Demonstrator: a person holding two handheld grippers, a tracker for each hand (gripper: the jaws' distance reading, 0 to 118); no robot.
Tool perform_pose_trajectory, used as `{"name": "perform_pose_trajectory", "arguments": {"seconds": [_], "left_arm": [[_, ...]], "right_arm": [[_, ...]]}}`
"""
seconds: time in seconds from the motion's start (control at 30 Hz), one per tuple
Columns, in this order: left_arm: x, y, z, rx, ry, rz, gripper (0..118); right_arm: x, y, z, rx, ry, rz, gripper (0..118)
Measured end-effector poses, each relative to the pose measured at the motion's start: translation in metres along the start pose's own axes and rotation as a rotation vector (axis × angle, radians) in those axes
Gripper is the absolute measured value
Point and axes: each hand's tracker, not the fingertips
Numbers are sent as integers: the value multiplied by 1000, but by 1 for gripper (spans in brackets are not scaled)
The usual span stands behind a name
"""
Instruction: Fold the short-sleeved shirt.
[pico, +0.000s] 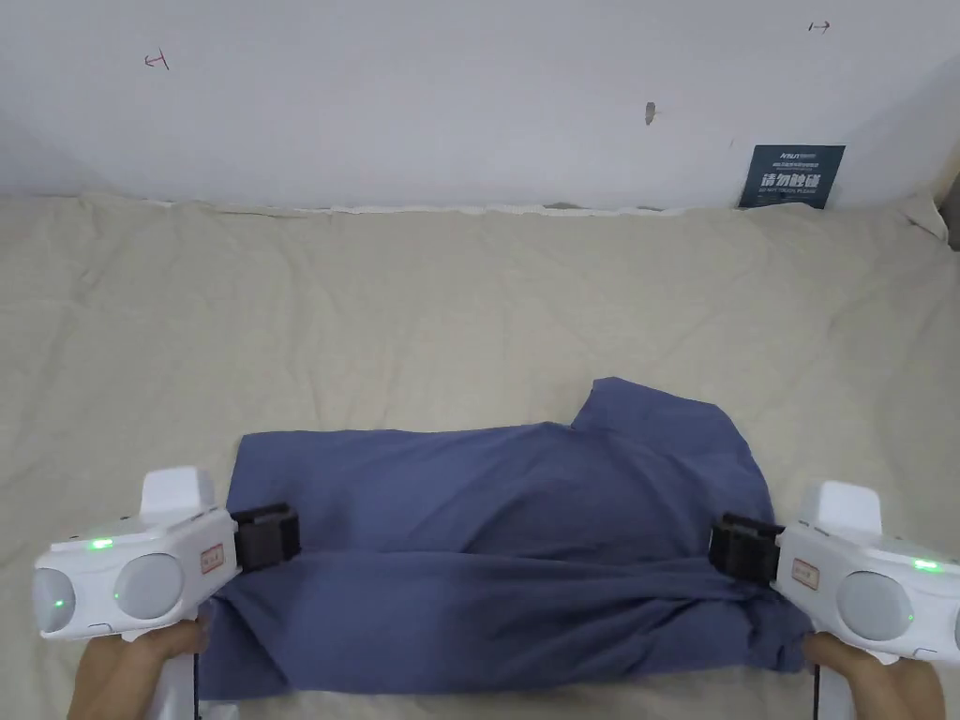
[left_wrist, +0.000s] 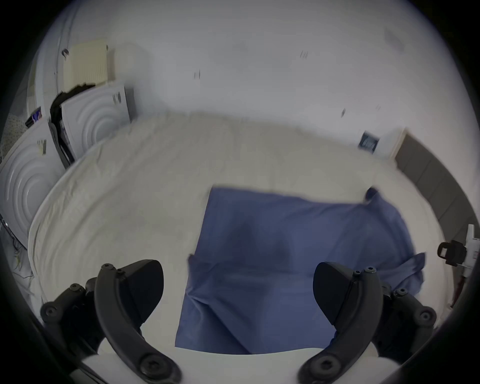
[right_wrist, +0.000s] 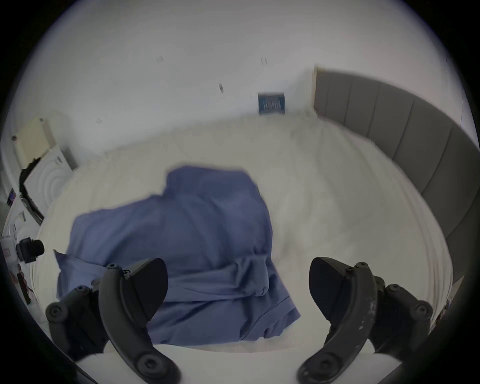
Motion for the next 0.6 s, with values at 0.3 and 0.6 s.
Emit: {"name": "perform_pose_trajectory", "arguments": {"seconds": [0.3,0.6], "left_arm": [[34,4,129,372,18,-82,117],[46,-32,178,472,37,-142,0]], "right_arm": [[-26,8,162,389,-8,98,112],[-25,-27,218,538,-64,158,2]]}}
